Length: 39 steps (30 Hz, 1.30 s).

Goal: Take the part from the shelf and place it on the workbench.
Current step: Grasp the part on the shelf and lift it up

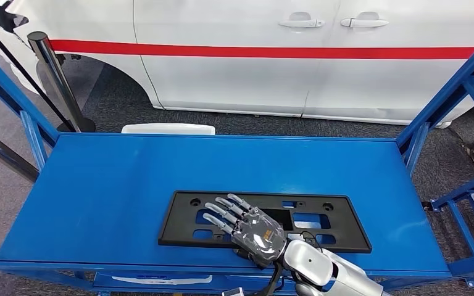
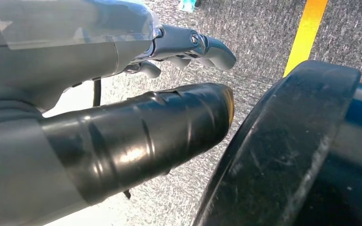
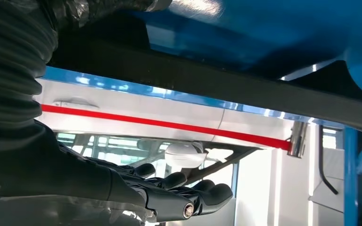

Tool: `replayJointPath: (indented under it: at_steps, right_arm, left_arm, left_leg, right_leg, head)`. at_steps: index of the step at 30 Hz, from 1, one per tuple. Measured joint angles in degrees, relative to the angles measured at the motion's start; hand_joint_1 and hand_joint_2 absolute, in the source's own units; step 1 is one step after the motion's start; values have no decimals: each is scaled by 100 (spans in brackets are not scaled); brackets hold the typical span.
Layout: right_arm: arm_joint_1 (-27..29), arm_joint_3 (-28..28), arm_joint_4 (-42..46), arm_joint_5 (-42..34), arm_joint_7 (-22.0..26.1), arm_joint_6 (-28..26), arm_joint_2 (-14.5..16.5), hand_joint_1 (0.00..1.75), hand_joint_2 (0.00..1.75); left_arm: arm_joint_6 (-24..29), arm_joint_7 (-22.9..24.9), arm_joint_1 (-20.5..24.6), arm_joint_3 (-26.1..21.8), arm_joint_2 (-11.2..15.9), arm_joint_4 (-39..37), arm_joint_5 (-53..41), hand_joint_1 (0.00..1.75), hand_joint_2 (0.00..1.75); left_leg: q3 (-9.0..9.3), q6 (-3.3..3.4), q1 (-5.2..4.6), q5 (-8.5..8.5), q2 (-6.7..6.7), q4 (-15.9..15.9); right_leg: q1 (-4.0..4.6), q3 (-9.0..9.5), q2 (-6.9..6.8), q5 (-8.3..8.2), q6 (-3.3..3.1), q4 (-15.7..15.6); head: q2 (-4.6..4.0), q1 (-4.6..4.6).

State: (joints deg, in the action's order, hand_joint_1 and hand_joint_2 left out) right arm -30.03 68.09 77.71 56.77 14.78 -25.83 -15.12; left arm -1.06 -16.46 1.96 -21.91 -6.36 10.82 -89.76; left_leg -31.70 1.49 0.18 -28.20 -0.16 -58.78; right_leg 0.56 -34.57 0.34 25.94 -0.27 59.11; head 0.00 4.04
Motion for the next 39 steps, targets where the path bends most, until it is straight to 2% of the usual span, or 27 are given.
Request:
replayJointPath:
  at_steps: [15, 25, 26, 29, 30, 32, 39]
  right_arm:
    - [-145, -31, -143, 293, -276, 201, 0, 0, 175]
    - [-163, -170, -340, 1074, -982, 250, 40, 3, 175]
    - [-170, -196, -374, 1104, -1018, 284, 57, 26, 175]
    - [-187, -274, -469, 1186, -1116, 384, 107, 144, 175]
    - [-188, -293, -498, 1208, -1139, 404, 118, 164, 175]
    - [-188, -322, -556, 1231, -1168, 426, 137, 173, 175]
    - [-178, -477, -704, 1318, -1327, 429, 215, 175, 175]
  left_arm:
    - [2, 0, -15, 5, 1, 0, 17, 0, 0]
    - [3, -25, -35, 13, 1, 0, 19, 0, 0]
    - [3, -29, -36, 14, 1, 0, 19, 0, 0]
    - [3, -35, -39, 17, 0, 0, 22, 0, 0]
    - [3, -37, -41, 18, 0, 0, 25, 0, 0]
    - [3, -39, -46, 19, 1, 0, 30, 0, 0]
    - [-4, -40, -57, 34, 2, 0, 11, 0, 0]
  left_leg:
    - [0, 0, 0, 0, 0, 0]
    - [0, 0, 0, 0, 0, 0]
    - [0, 0, 0, 0, 0, 0]
    - [0, 0, 0, 0, 0, 0]
    - [0, 0, 0, 0, 0, 0]
    - [0, 0, 0, 0, -1, 0]
    - [0, 0, 0, 0, -1, 0]
  right_leg:
    - [0, 0, 0, 0, 0, 0]
    - [-1, 0, 0, 0, 0, 0]
    - [-1, 0, 0, 0, 0, 0]
    - [-1, 0, -1, 0, 0, 0]
    - [-1, 0, -1, 0, 0, 0]
    - [-1, 0, -1, 0, 0, 0]
    - [-1, 0, -1, 0, 0, 0]
  head:
    - [0, 0]
    - [0, 1]
    - [0, 1]
    - [0, 1]
    - [0, 1]
    - [0, 1]
    - [0, 1]
